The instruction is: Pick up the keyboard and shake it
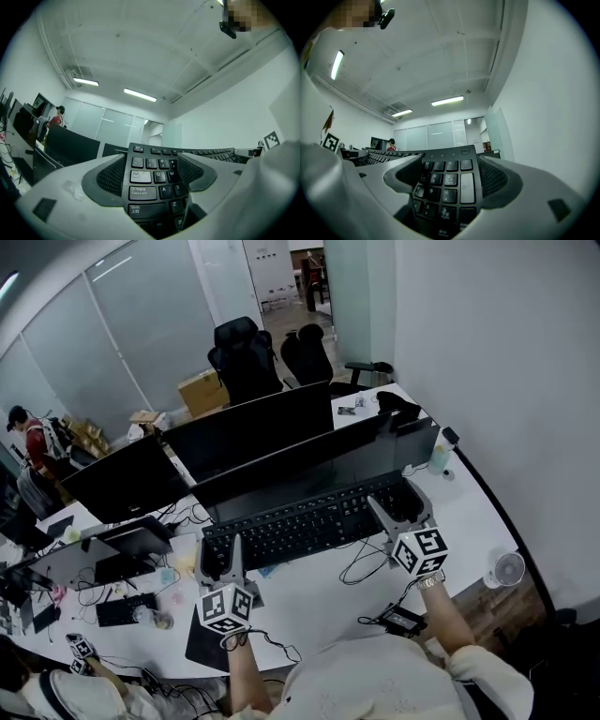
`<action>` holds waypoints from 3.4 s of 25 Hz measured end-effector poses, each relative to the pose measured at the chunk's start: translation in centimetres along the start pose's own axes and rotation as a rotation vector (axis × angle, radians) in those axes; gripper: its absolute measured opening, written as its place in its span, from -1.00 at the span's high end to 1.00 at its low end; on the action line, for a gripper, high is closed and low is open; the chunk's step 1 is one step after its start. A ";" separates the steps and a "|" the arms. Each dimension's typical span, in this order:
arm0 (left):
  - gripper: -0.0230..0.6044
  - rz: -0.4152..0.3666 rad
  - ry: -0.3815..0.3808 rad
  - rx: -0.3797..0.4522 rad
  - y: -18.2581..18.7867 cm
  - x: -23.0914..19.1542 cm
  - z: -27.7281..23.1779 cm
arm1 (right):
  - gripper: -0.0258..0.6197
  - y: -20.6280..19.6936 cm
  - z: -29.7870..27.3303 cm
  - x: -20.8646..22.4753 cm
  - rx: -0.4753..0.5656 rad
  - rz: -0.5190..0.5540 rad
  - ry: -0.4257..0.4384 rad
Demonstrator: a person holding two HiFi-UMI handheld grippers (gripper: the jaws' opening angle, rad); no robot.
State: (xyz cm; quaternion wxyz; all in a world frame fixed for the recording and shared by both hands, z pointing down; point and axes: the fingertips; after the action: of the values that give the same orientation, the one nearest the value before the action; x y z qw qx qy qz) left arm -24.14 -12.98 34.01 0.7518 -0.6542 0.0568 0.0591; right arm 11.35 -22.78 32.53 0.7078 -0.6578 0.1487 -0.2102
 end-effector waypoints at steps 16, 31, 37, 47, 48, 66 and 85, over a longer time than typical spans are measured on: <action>-0.11 -0.066 -0.037 0.241 9.6 1.1 0.3 | -0.23 9.5 0.5 -1.9 0.240 0.055 0.026; -0.12 -0.157 -0.051 0.520 16.6 3.0 4.3 | -0.23 15.5 3.8 -3.9 0.541 0.109 0.081; -0.12 -0.280 -0.071 0.801 20.6 5.3 9.0 | -0.23 18.6 7.9 -4.7 0.816 0.130 0.112; -0.12 -0.160 -0.046 0.539 17.3 3.0 4.6 | -0.23 16.6 4.3 -4.1 0.575 0.131 0.071; -0.12 -0.150 -0.036 0.489 16.4 2.8 3.9 | -0.23 15.7 3.6 -3.7 0.521 0.118 0.063; -0.12 -0.059 -0.038 0.258 13.8 1.9 1.6 | -0.23 14.3 2.2 -3.4 0.454 0.159 0.038; -0.12 -0.122 0.008 0.306 14.5 1.7 1.8 | -0.23 14.2 1.4 -3.2 0.423 0.134 0.031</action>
State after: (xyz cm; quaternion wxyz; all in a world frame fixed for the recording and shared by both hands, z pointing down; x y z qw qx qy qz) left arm -24.77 -9.23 19.81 0.8447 -0.5345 0.0283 0.0016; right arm 10.68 -19.29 18.34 0.8401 -0.4799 0.1553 -0.1995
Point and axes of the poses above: the fingertips, and each gripper's own axes: z backward along the fingers, x to its right, y out of its top, and after that the axes turned 1 degree about -y, right-handed
